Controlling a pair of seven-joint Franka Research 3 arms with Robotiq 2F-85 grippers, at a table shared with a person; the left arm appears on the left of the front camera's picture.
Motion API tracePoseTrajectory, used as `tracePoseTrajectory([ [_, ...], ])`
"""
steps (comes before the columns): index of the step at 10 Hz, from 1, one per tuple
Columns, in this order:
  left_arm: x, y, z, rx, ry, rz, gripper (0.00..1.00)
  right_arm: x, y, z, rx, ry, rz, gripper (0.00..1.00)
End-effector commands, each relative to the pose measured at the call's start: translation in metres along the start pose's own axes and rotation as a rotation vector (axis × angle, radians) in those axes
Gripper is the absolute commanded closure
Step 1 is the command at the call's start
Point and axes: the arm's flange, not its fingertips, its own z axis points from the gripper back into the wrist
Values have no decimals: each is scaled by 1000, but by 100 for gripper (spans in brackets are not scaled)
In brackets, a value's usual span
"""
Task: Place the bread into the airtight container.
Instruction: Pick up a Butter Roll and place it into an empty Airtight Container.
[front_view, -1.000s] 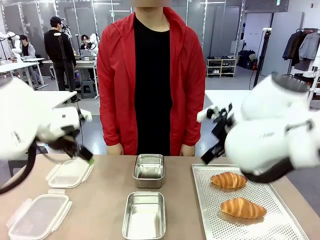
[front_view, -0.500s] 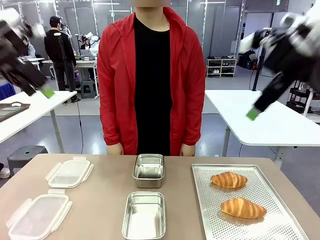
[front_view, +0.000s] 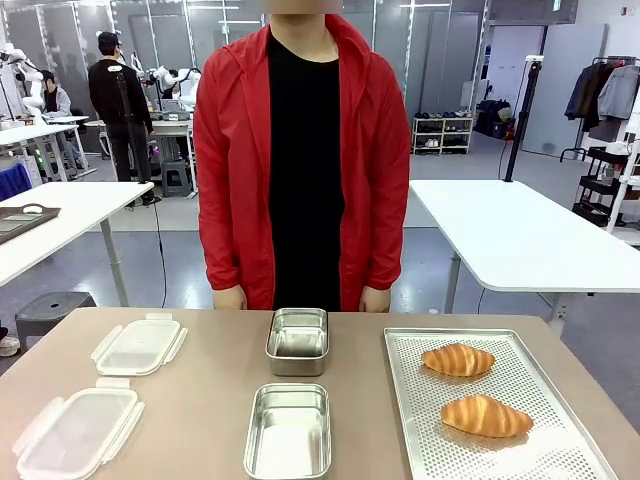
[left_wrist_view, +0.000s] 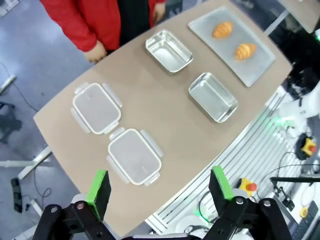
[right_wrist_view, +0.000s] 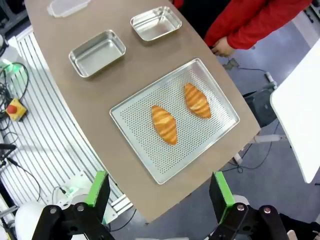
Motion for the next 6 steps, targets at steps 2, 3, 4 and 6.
tracePoseTrajectory([
  [2,4,2,-6,13,20,-6,0,5,2,-6,5,20,18,0],
  [3,4,2,-6,13,20,-6,0,5,2,-6,5,20,18,0],
  [4,4,2,-6,13,20,-6,0,5,2,-6,5,20,18,0],
  [6,4,2,-6,13,20,-6,0,5,2,-5,1,15,8,0],
])
